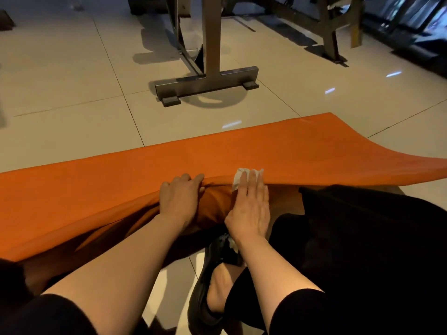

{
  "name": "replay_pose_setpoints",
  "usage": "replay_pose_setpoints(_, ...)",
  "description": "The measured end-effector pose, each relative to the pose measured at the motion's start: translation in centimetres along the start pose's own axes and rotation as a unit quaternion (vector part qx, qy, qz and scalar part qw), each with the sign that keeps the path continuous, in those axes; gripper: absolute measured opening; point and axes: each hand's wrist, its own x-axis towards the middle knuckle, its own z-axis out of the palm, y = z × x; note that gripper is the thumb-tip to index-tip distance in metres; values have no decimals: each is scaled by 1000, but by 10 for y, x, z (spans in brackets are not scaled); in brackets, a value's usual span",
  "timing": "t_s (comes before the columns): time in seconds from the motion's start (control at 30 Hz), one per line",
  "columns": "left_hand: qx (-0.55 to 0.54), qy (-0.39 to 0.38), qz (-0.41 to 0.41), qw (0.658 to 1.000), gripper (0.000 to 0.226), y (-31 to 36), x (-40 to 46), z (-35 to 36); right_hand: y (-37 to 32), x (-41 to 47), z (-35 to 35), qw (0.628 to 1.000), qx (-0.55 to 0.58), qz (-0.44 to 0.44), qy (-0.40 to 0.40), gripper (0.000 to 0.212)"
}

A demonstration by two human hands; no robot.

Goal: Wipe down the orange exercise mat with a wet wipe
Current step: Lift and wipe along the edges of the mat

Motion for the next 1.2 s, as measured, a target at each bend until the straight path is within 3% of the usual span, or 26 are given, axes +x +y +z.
replay_pose_setpoints(0.07, 5, 7, 0, 1000, 42, 1, -1, 1, 10, 1, -8, 996, 14, 88, 28, 104)
replay_pose_setpoints(0.13, 6, 13, -2, 1000, 42, 2, -3, 2, 12, 1, -13, 994, 17, 103, 19, 101)
replay_pose_setpoints(0.33, -42, 6, -37, 998, 37, 1, -2, 4, -16, -14, -10, 987, 1, -137, -78, 97)
replay_pose_setpoints(0.53, -54, -3, -38, 998, 37, 12, -16, 5, 19, -15, -36, 993, -26, 104, -57, 100)
replay_pose_setpoints(0.77, -60, -2, -63, 996, 34, 14, -6, 6, 20, -17, -18, 994, -5, -73, -76, 98)
replay_pose_setpoints(0.83, -55, -7, -60, 997, 35, 13, -2, 9, 38, -12, -15, 997, -27, -52, -40, 96)
replay_pose_setpoints(0.9, -48, -13, -57, 997, 36, 12, 4, 11, 56, -4, -16, 999, -9, 36, -2, 95)
replay_pose_setpoints(1.0, -44, -9, -62, 997, 36, 13, 13, 14, 64, 8, -17, 995, 31, 92, 3, 95)
replay_pose_setpoints(1.1, -45, -4, -79, 996, 36, 11, 22, 16, 44, 13, -13, 997, 73, -24, -32, 96)
replay_pose_setpoints(1.2, -34, -2, -86, 996, 38, 7, 27, 16, 33, 12, -4, 986, 45, -154, -50, 96)
